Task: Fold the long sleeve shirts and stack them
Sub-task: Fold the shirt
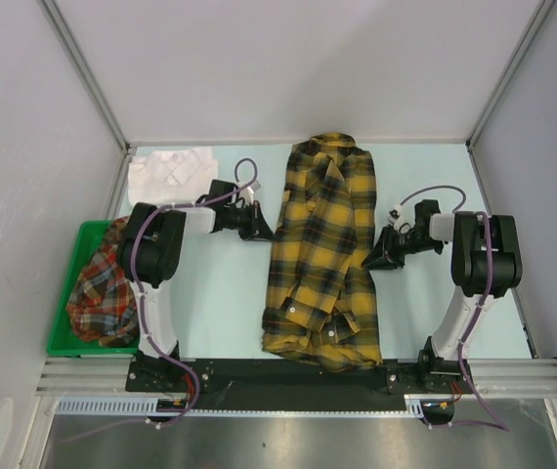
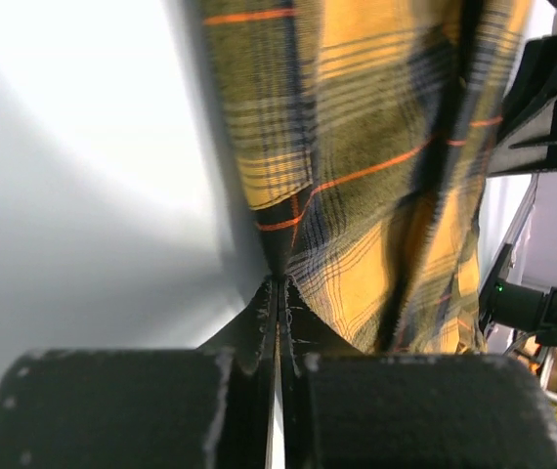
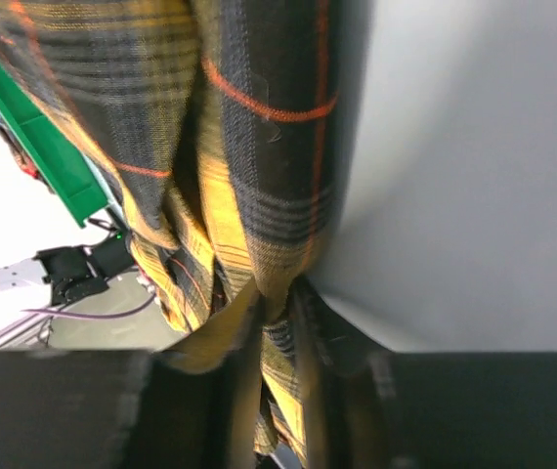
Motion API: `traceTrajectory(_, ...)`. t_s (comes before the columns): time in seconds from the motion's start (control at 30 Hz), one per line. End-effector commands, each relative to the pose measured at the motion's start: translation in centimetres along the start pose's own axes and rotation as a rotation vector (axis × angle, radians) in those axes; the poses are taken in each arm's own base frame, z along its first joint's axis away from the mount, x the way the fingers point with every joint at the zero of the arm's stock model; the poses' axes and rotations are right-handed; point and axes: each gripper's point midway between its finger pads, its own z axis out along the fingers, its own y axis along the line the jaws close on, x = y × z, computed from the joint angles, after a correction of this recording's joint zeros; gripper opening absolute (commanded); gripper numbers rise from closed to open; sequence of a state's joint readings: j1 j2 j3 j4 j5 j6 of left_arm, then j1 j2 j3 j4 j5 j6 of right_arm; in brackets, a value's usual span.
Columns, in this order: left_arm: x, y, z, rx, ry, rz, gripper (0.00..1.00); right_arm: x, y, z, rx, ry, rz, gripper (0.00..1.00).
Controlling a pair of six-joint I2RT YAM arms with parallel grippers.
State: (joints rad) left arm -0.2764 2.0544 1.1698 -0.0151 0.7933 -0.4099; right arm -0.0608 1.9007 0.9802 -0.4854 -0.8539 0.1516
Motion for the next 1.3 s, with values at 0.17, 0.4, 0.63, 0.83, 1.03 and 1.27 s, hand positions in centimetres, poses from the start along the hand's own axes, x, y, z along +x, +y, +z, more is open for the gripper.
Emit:
traceTrajectory(0.17,-0.1,2.2,-3.6,-0.049,-0.047,-0.024,0.0,-1.1,0.7,4.4,0.01,0.01,-0.017,0.16)
traceTrajectory(0.4,0.0,2.4,-5.2,-0.054,-0.056,-0.007,0.21,-1.6,1.4,3.9,0.002,0.01,-0.059,0.27)
traceTrajectory(0.63,0.1,-3.8,-10.1,0.033,-0.033,0.296,0.61,-1.6,6.0,-4.7,-0.038,-0.064,-0.356,0.71)
traceTrajectory(0.83,8.2,-7.3,-14.3,0.093,0.171,0.926,0.66,4.6,7.0,-8.4,0.063,-0.004,-1.266,0.88)
traceTrajectory(1.03,18.6,-7.5,-13.3,0.219,0.34,1.484,0.71,13.5,6.1,-6.4,-0.009,0.05,-1.984,0.91)
traceTrajectory(1.27,25.1,-9.0,-10.8,0.324,0.422,1.616,0.77,22.4,3.4,-4.2,-0.28,0.4,-2.138,0.82)
